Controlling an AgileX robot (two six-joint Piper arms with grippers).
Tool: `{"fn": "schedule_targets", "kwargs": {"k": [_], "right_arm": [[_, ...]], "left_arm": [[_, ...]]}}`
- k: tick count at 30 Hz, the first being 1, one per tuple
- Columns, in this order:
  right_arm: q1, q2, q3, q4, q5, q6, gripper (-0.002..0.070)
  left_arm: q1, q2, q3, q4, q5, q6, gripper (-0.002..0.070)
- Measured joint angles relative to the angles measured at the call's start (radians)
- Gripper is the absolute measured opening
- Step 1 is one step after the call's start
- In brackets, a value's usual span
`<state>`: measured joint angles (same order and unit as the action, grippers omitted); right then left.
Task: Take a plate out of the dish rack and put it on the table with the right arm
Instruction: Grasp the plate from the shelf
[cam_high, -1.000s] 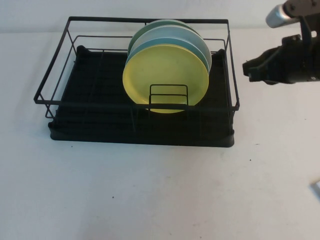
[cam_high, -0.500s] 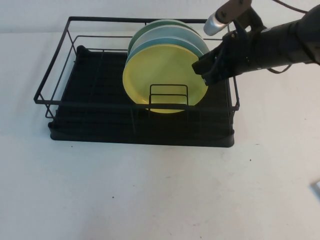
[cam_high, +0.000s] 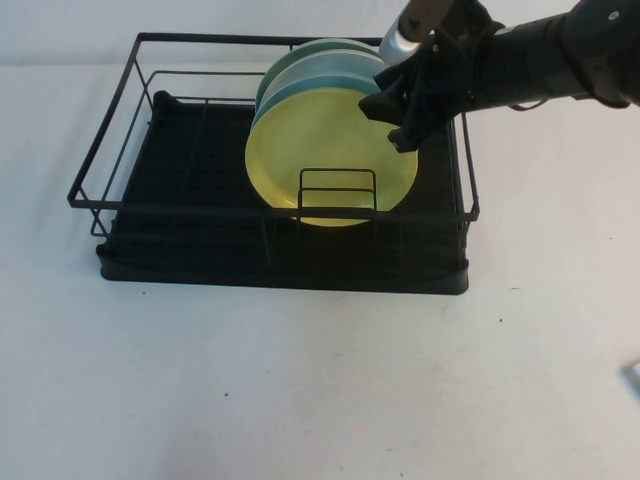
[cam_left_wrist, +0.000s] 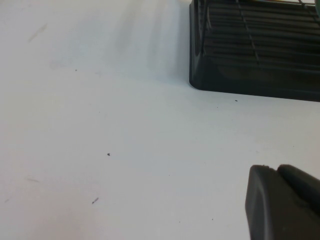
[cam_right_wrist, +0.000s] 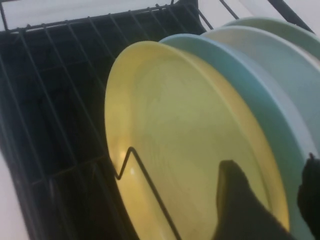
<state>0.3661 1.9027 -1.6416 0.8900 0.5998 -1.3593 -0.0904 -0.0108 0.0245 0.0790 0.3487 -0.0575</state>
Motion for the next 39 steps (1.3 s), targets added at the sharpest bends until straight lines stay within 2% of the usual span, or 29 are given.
{"fn": "schedule_targets", "kwargs": {"k": [16, 30, 33, 39], "right_arm": [[0.002, 0.054, -0.022, 0.011, -0.046, -0.087, 0.0251], [0.004, 0.097, -0.022, 0.030, -0.063, -0.095, 0.0245], [0.004, 0.097, -0.024, 0.048, -0.065, -0.108, 0.0207], [0.004, 0.097, -0.027, 0.058, -0.089, -0.127, 0.0074]], "left_arm": [[0.000, 0.000, 0.000, 0.000, 0.000, 0.000, -0.0004], [0.000, 0.000, 0.000, 0.000, 0.000, 0.000, -0.0004], [0.000, 0.000, 0.000, 0.000, 0.000, 0.000, -0.0004], [0.000, 0.000, 0.000, 0.000, 0.000, 0.000, -0.0004]]}}
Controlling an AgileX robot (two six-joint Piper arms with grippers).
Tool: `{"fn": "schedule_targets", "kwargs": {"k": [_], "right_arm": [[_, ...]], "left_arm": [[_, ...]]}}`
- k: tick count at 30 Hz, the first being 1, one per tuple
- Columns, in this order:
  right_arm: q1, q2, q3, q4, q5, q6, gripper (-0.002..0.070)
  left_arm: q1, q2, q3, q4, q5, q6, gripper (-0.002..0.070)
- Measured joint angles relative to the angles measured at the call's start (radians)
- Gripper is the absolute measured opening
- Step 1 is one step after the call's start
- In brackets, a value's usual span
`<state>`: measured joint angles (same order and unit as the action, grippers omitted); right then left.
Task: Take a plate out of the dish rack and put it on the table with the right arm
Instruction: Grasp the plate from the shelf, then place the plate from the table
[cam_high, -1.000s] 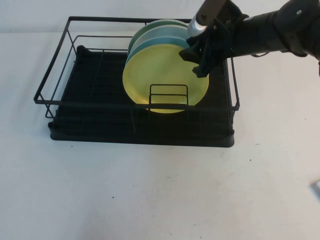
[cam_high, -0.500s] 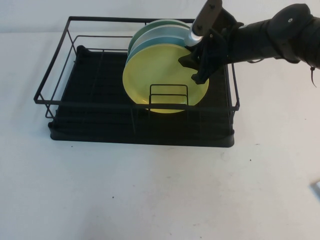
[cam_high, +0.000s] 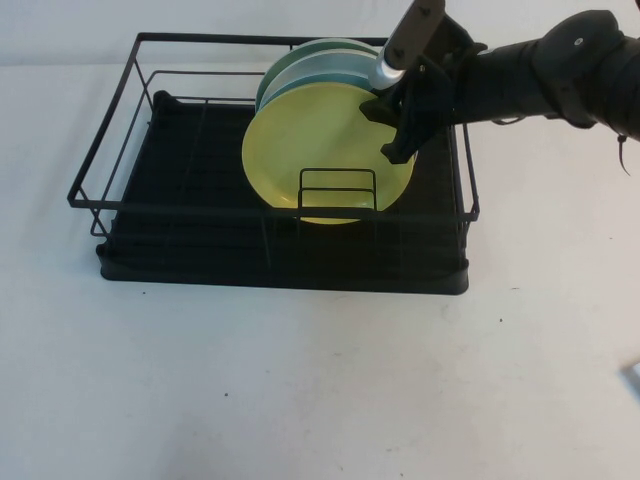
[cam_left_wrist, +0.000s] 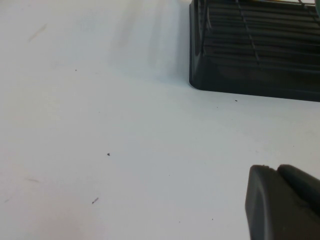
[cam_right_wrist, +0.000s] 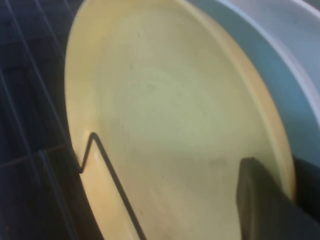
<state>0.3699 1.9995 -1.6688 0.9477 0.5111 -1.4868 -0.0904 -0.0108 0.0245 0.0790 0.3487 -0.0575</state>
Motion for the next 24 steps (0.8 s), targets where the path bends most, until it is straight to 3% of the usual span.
{"fn": "schedule_targets", "kwargs": {"k": [12, 20, 24], "right_arm": [[0.000, -0.034, -0.002, -0.004, -0.002, -0.008, 0.0060], [0.000, -0.223, -0.003, 0.000, 0.000, 0.003, 0.0058], [0.000, -0.329, -0.004, -0.036, 0.036, 0.121, 0.0058]], "left_arm": [[0.000, 0.000, 0.000, 0.000, 0.000, 0.000, -0.0004], [0.000, 0.000, 0.000, 0.000, 0.000, 0.000, -0.0004], [0.000, 0.000, 0.000, 0.000, 0.000, 0.000, -0.0004]]}}
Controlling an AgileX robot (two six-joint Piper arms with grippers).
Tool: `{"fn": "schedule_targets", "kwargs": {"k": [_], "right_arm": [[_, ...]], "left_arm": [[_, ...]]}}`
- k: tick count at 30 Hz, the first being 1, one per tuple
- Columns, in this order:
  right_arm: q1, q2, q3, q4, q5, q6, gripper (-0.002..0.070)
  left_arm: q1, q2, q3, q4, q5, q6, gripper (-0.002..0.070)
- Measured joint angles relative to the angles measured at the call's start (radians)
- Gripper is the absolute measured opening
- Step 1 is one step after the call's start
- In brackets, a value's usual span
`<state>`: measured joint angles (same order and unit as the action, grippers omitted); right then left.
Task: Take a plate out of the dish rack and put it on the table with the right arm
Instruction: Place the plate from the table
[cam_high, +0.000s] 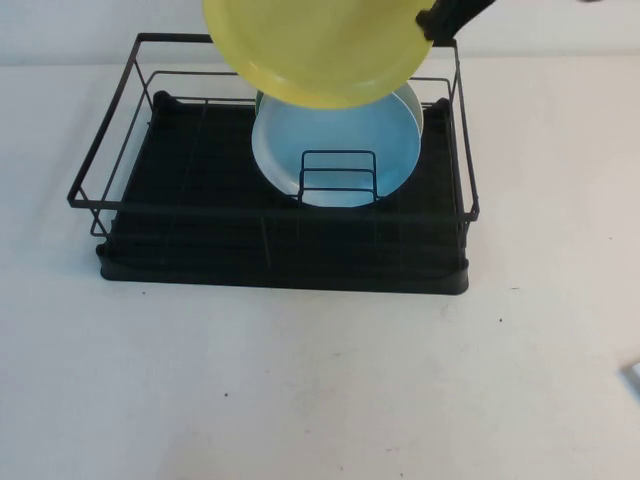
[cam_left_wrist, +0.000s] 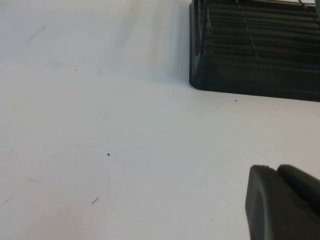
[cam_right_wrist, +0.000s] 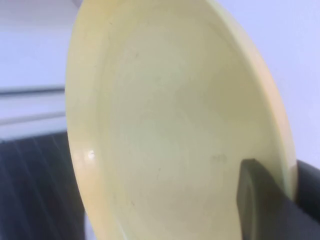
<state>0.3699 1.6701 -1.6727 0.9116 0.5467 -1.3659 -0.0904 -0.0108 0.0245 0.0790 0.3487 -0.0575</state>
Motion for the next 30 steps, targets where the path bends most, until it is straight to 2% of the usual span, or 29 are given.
{"fn": "schedule_targets", "kwargs": {"k": [4, 9, 12, 17, 24, 30], "right_arm": [[0.000, -0.091, 0.000, -0.162, 0.080, 0.255, 0.0058], [0.000, -0.174, 0.000, -0.377, 0.266, 0.730, 0.0058], [0.000, -0.214, 0.040, -0.430, 0.373, 0.889, 0.0057], [0.000, -0.320, 0.307, -0.372, 0.356, 0.992, 0.0057], [0.000, -0.444, 0.738, 0.013, 0.104, 1.007, 0.0057], [0.000, -0.387, 0.896, 0.123, 0.005, 1.007, 0.0057]], "left_arm": [[0.000, 0.000, 0.000, 0.000, 0.000, 0.000, -0.0004], [0.000, 0.000, 0.000, 0.000, 0.000, 0.000, -0.0004], [0.000, 0.000, 0.000, 0.000, 0.000, 0.000, -0.0004], [0.000, 0.000, 0.000, 0.000, 0.000, 0.000, -0.0004], [0.000, 0.000, 0.000, 0.000, 0.000, 0.000, -0.0004], [0.000, 0.000, 0.000, 0.000, 0.000, 0.000, -0.0004]]}}
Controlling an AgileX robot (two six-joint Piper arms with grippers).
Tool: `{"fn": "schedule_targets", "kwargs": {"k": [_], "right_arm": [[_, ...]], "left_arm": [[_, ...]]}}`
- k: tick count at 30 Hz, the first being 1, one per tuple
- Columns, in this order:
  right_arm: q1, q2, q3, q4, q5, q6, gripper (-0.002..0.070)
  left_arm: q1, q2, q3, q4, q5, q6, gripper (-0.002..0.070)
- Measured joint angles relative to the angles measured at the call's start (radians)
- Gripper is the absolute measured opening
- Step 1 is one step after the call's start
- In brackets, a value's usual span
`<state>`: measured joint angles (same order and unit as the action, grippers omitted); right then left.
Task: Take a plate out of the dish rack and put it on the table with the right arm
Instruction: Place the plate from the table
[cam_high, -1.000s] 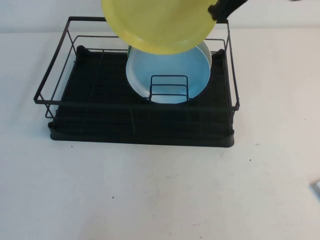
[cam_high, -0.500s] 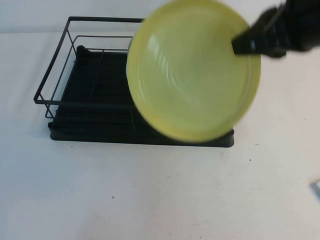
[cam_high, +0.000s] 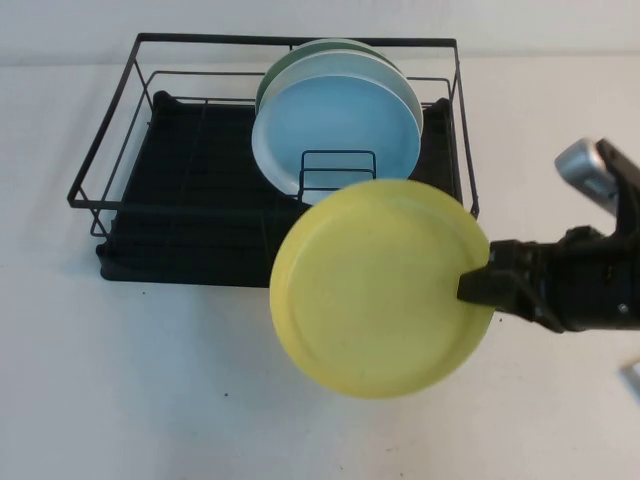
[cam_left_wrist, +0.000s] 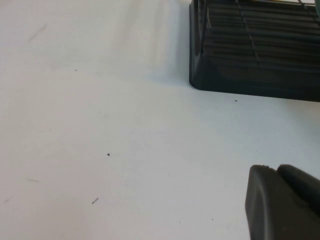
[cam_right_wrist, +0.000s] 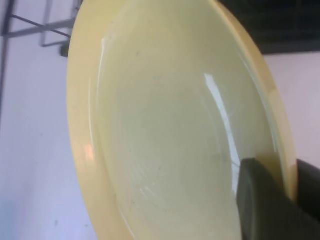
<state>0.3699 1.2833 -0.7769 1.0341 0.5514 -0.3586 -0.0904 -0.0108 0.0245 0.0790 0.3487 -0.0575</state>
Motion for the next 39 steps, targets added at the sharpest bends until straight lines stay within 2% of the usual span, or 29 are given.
{"fn": "schedule_targets", "kwargs": {"k": [8, 19, 39], "right_arm": [[0.091, 0.188, 0.010, 0.100, -0.086, -0.035, 0.0057], [0.102, 0.376, 0.010, 0.425, -0.126, -0.332, 0.0057], [0.107, 0.447, 0.008, 0.504, -0.130, -0.353, 0.0060]], "left_arm": [[0.000, 0.000, 0.000, 0.000, 0.000, 0.000, -0.0004], [0.000, 0.000, 0.000, 0.000, 0.000, 0.000, -0.0004], [0.000, 0.000, 0.000, 0.000, 0.000, 0.000, -0.0004]]}}
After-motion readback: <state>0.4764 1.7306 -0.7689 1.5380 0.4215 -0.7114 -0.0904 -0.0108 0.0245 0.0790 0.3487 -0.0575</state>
